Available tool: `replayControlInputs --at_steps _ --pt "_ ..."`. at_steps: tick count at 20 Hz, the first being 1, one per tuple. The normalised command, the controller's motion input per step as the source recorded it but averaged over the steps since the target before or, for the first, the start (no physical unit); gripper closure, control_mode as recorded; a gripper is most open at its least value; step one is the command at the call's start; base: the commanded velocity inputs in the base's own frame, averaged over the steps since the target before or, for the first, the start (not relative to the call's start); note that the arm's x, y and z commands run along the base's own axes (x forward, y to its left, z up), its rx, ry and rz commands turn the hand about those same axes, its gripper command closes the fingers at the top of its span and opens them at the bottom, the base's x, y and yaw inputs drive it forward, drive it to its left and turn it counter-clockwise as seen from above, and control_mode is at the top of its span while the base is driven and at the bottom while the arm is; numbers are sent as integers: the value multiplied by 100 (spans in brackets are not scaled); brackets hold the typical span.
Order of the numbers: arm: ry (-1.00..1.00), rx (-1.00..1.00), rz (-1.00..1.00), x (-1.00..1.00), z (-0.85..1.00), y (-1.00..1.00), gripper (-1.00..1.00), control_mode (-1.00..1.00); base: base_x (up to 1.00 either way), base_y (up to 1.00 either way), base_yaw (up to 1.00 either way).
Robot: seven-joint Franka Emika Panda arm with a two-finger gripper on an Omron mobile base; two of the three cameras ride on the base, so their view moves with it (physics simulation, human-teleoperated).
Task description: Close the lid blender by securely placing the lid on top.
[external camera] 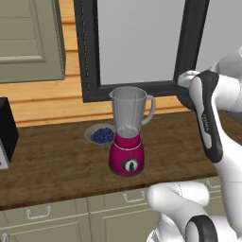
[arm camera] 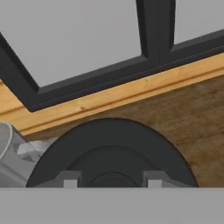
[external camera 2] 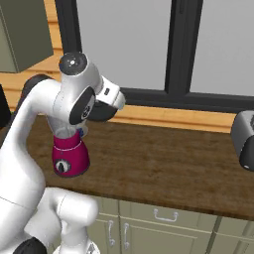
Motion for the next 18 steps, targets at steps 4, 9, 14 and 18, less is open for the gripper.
replayControlInputs --at_steps 4,9,14,18 --pt "5 0 1 0 49 65 100 -100 0 0 0" --pt "10 0 1 0 37 65 100 -100 0 0 0" --pt "12 0 1 0 15 58 100 -100 0 0 0" --pt "15 0 0 11 0 43 100 -100 0 0 0"
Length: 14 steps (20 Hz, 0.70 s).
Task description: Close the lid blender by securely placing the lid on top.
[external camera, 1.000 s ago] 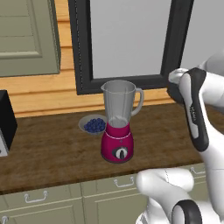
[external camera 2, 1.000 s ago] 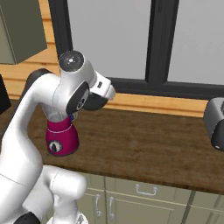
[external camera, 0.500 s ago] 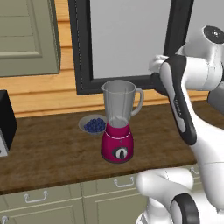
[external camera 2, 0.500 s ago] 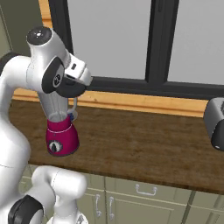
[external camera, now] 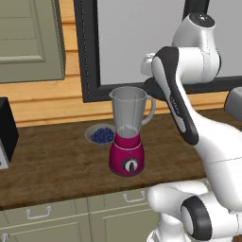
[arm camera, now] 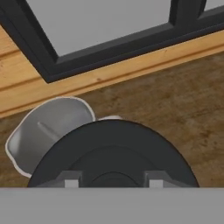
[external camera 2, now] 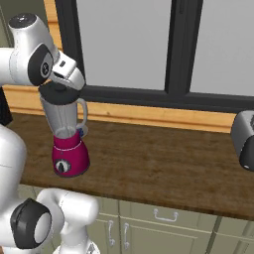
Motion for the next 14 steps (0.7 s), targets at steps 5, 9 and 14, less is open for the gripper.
replayControlInputs --at_steps 5,9,14 --pt "13 0 0 22 0 35 100 -100 0 0 0" --pt "4 0 0 16 0 34 100 -100 0 0 0" --pt "0 -2 0 7 -1 28 100 -100 0 0 0"
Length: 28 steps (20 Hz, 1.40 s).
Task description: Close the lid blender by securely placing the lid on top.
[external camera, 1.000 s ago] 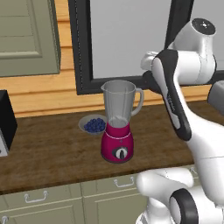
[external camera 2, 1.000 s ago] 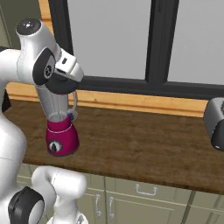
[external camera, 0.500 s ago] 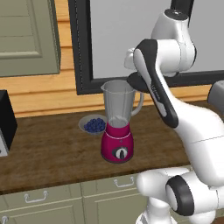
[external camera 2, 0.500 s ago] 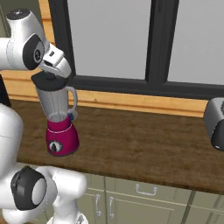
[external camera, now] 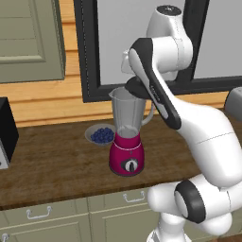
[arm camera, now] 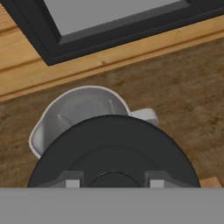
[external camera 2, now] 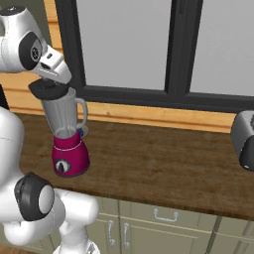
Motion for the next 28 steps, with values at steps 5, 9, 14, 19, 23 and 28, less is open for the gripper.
replayControlInputs --at_steps 5,9,14,19,23,28 --pt "0 -2 0 6 -10 21 100 -100 0 0 0" --pt "0 -1 0 5 -21 9 100 -100 0 0 0" --pt "0 0 0 10 -18 2 100 -100 0 0 0" --pt "0 0 0 16 -9 0 100 -100 0 0 0" --pt "0 0 0 20 -2 0 100 -100 0 0 0" --pt "0 0 0 24 0 0 100 -100 0 0 0"
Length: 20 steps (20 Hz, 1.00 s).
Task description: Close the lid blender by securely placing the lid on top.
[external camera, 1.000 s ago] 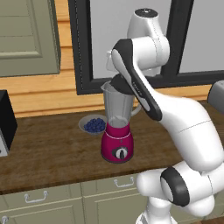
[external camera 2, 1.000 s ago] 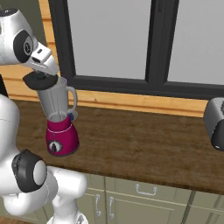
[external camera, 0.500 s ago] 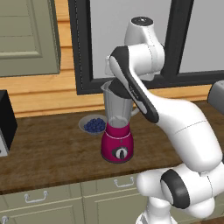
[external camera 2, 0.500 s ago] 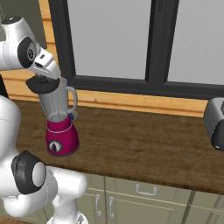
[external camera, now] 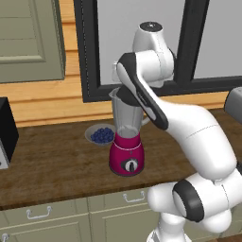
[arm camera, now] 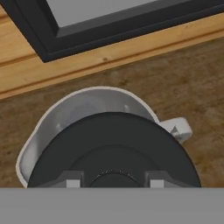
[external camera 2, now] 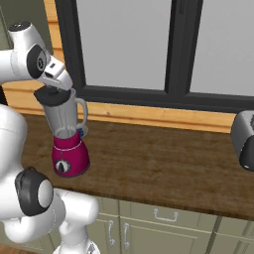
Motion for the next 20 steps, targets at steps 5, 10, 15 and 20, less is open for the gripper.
replayControlInputs --at_steps 5,10,15,20 --pt "0 0 0 23 0 0 100 -100 0 0 0" --pt "0 0 0 19 0 1 100 -100 0 0 0" --pt "-4 0 0 12 0 2 100 -100 0 0 0" --pt "-3 0 0 13 -1 0 100 -100 0 0 0"
